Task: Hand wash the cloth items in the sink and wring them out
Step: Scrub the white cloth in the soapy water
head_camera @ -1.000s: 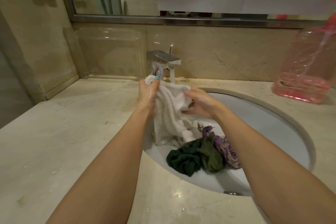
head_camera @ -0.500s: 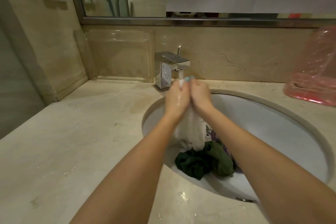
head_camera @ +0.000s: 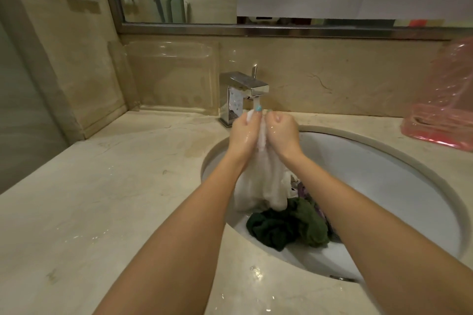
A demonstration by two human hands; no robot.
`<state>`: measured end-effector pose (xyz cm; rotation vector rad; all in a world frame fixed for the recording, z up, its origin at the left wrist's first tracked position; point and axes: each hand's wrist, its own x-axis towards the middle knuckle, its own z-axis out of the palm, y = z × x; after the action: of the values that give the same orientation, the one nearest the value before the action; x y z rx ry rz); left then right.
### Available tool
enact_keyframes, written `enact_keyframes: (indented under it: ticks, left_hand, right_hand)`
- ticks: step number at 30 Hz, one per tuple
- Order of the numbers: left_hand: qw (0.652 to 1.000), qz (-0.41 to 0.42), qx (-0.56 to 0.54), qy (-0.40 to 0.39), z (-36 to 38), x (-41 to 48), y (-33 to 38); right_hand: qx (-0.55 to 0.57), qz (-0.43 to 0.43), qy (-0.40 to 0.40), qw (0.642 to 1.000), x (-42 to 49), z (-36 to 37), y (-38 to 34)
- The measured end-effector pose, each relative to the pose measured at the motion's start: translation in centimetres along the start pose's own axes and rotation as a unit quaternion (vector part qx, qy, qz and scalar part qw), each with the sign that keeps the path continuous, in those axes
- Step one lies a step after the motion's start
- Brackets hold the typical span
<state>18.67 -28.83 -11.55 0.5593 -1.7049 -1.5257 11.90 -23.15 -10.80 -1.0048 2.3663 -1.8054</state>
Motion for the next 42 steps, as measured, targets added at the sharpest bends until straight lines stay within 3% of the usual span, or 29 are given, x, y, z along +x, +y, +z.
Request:
enact_keyframes:
  ticks: [3, 6, 10, 12, 15, 18, 21, 24, 27, 30, 33, 36, 38, 40, 42]
  left_hand:
    - [1.000, 0.031, 0.004, -0.002, 0.2, -0.2, 0.3]
    - [0.997, 0.067, 0.046, 0.014, -0.4, 0.2, -0.1]
    - [0.989, 0.097, 0.101, 0.045, -1.3, 0.6, 0.0]
    - [0.984, 0.102, 0.136, 0.051, -1.6, 0.6, -0.1]
    - [0.981, 0.079, 0.172, 0.050, -1.9, 0.9, -0.3]
    - [0.989, -0.049, 0.136, -0.002, -2.3, 0.6, 0.1]
    - [0.970, -0.180, 0.117, -0.117, -3.0, 0.0, 0.2]
    - [0.959, -0.223, 0.002, -0.175, -3.6, -0.1, 0.1]
    - [0.962, -0.186, -0.123, -0.160, -3.7, 0.3, 0.1]
    - [0.956, -0.122, -0.221, -0.151, -2.9, 0.7, 0.4]
    - [0.954, -0.089, -0.280, -0.050, -1.4, 0.9, 1.0]
    - [0.980, -0.121, -0.135, 0.086, -0.2, 1.2, 0.2]
    - [0.988, -0.114, -0.013, 0.106, -0.4, 1.2, -1.1]
    - [0.989, -0.122, -0.031, 0.071, -0.1, 0.8, -1.1]
    - [0.992, -0.094, -0.016, 0.083, 0.9, 0.2, -0.4]
  right_hand:
    - [-0.053, 0.045, -0.034, 0.997, 1.1, -1.4, 1.2]
    - [0.102, 0.123, -0.202, 0.966, 1.0, -1.7, 1.9]
    - [0.103, 0.130, -0.359, 0.919, 0.6, -2.6, 2.5]
    - [0.104, 0.081, -0.326, 0.936, 0.6, -2.8, 2.5]
    - [0.186, 0.047, -0.195, 0.962, 1.3, -3.5, 2.3]
    - [0.287, 0.126, -0.119, 0.942, 2.0, -4.6, 2.0]
    - [0.349, 0.154, -0.102, 0.919, 2.4, -4.9, 1.6]
    - [0.400, 0.159, -0.080, 0.899, 2.4, -4.6, 1.2]
    - [0.400, 0.154, -0.027, 0.903, 2.8, -4.3, 1.4]
    - [0.286, 0.130, 0.009, 0.949, 3.5, -3.7, 1.5]
    - [0.197, 0.087, -0.015, 0.976, 2.5, -2.8, 0.6]
    - [0.148, 0.022, -0.114, 0.982, -0.3, -0.9, -0.5]
    - [0.133, 0.005, -0.151, 0.979, -1.5, 0.6, -1.1]
    - [0.109, 0.015, -0.100, 0.989, -1.2, 1.3, -1.7]
    - [0.076, 0.041, -0.027, 0.996, -0.2, 1.0, -1.8]
